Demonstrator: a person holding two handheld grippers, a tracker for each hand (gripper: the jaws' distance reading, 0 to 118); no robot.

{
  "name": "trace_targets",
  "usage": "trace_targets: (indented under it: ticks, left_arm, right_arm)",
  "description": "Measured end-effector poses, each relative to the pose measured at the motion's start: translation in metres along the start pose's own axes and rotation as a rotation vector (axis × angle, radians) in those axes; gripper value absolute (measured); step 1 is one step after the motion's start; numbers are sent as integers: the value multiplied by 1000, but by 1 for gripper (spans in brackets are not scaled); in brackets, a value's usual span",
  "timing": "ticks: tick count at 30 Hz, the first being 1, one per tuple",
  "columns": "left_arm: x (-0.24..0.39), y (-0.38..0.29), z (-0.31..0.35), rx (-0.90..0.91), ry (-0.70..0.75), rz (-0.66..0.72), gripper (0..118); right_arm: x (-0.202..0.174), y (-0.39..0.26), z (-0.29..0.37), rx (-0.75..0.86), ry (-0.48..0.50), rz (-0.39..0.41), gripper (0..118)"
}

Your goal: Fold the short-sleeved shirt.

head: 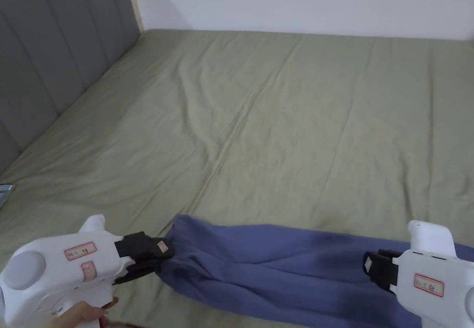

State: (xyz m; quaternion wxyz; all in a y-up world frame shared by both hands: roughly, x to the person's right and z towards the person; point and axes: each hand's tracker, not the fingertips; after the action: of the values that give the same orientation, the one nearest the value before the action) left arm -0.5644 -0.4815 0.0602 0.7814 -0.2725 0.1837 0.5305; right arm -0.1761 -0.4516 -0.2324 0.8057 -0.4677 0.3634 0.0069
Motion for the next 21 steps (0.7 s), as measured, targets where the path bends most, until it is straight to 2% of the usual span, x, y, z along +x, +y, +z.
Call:
trace_targets:
  ticks: [5,11,13,17,18,19,21]
  left_arm:
    - [93,-11,-5,-6,-97,-231,9]
    - [198,-67,-64,-185,-241,-458,9]
    - [220,-96,-93,-276,-275,-505,9]
    - [236,-157,-155,-412,-234,-640,9]
    - [232,-169,-168,-452,-234,-626,10]
    - [227,-182,-183,-506,-193,-608,14]
    - [214,-192,-202,-594,-170,-551,44]
  right_arm:
    - [24,1,14,29,-30,-36,2]
    - [60,-4,33,65,-58,-117,2]
    - [69,-7,42,78,-71,-149,2]
    - [92,-18,56,88,-109,-205,2]
    - [97,-21,58,89,-120,-217,2]
    - [103,-24,60,84,-129,-231,2]
    - [113,-29,65,79,-142,-261,2]
